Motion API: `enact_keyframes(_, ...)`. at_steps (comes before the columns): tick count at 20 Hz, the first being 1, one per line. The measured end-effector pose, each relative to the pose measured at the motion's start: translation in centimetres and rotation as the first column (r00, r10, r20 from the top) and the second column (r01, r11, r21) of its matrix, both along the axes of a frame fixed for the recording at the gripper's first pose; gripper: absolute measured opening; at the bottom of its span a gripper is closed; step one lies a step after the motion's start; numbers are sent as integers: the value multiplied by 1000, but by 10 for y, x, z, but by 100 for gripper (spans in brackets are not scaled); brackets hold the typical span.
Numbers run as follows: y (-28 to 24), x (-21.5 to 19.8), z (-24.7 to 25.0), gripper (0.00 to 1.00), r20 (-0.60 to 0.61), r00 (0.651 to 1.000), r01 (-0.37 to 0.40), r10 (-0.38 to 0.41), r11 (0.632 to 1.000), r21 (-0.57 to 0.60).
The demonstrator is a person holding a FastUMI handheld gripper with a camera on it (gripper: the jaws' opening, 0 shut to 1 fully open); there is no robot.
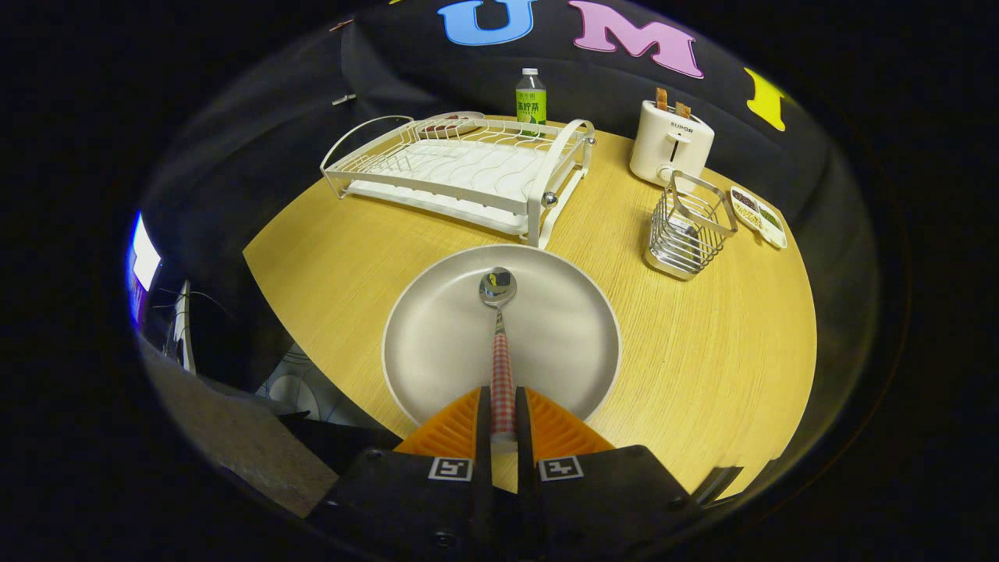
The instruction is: Take the plate from the dish rack, then take the spoon from the basket and place it into the plate.
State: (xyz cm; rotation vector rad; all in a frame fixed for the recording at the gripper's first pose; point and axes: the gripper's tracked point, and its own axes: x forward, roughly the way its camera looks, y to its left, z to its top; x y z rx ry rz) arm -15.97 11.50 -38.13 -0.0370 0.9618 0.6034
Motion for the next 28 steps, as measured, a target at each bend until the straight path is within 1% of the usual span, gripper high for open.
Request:
enact_keyframes(6, -4, 7, -2, 19, 14, 1000, 21, -21, 999, -27)
enact_keyframes(8, -4, 9, -1, 28, 16, 1000, 26, -26, 999, -19)
enact_keyframes(9, -4, 10, -1, 51, 18, 999, 29, -29, 999, -17)
enact_keyframes(13, -6, 10, 1, 87, 20, 999, 29, -29, 999, -13)
enact_keyframes(15, -10, 12, 5, 100, 31, 999, 38, -37, 999, -12)
enact_keyframes(17, -13, 18, 17, 100, 49, 997, 59, -59, 998, 1)
enact_keyframes(19, -20, 32, 39, 100, 90, 992, 88, -89, 996, 8)
enact_keyframes(22, -32, 65, 96, 100, 201, 969, 137, -142, 990, 36)
enact_keyframes(23, -38, 79, 119, 100, 244, 955, 157, -165, 986, 51)
enact_keyframes(25, -51, 105, 165, 99, 336, 917, 196, -214, 977, 88)
enact_keyframes(28, -76, 133, 236, 99, 465, 842, 239, -276, 961, 137)
